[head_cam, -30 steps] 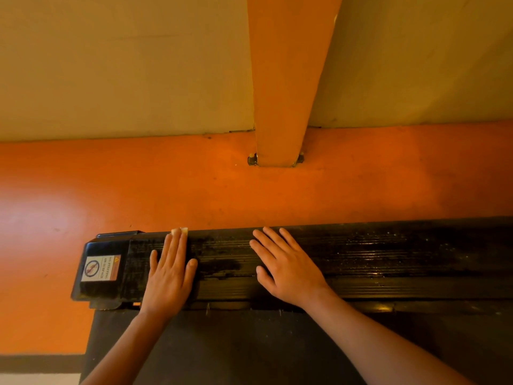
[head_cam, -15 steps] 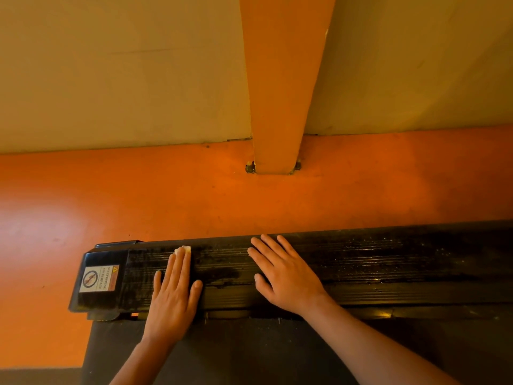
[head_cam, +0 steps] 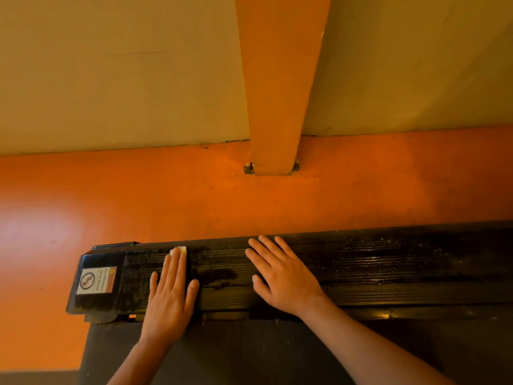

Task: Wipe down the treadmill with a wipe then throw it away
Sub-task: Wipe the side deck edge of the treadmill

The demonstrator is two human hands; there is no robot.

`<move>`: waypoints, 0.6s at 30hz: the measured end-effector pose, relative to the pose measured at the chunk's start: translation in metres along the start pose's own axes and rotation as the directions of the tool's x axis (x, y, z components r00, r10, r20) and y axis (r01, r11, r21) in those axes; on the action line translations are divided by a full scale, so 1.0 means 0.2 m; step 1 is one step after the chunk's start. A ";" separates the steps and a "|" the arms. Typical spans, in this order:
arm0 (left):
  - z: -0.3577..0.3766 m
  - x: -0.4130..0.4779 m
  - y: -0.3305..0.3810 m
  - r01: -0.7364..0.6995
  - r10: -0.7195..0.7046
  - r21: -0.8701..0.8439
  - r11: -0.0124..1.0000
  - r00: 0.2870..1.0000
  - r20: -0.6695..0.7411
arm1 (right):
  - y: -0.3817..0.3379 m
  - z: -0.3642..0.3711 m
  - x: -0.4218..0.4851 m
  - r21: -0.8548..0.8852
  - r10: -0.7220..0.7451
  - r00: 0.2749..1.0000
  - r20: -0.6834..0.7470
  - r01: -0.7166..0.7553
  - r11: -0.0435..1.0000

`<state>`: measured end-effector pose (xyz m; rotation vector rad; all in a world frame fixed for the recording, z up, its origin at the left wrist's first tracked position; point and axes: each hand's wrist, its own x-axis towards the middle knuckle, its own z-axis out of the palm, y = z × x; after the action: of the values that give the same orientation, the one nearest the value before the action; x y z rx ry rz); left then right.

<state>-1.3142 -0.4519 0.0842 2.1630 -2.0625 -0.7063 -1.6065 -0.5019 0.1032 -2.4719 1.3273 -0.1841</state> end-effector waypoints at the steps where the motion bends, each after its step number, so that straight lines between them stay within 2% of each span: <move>1: -0.02 0.04 -0.01 -0.013 0.013 0.007 1.000 1.000 -0.007 | 0.00 0.00 0.00 -0.004 0.000 1.000 0.000 0.000 1.000; 4: -0.06 0.13 -0.01 -0.038 0.038 0.010 0.999 0.999 -0.016 | 0.01 0.00 0.00 -0.005 -0.001 1.000 0.005 0.001 1.000; 9: -0.02 -0.11 -0.04 -0.009 0.009 -0.010 1.000 1.000 -0.010 | -0.01 0.00 0.00 0.005 0.010 1.000 0.014 -0.010 1.000; 14: -0.05 0.10 0.01 -0.045 0.045 0.008 0.999 0.999 -0.004 | -0.01 -0.01 0.00 0.006 0.002 1.000 0.013 -0.002 1.000; 18: -0.02 0.12 0.10 -0.010 0.010 -0.003 1.000 0.999 -0.042 | 0.00 -0.02 0.00 0.010 0.003 1.000 0.025 -0.003 1.000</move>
<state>-1.3320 -0.4773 0.0894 2.1446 -2.0485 -0.6568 -1.6077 -0.5033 0.1070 -2.4555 1.3166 -0.1584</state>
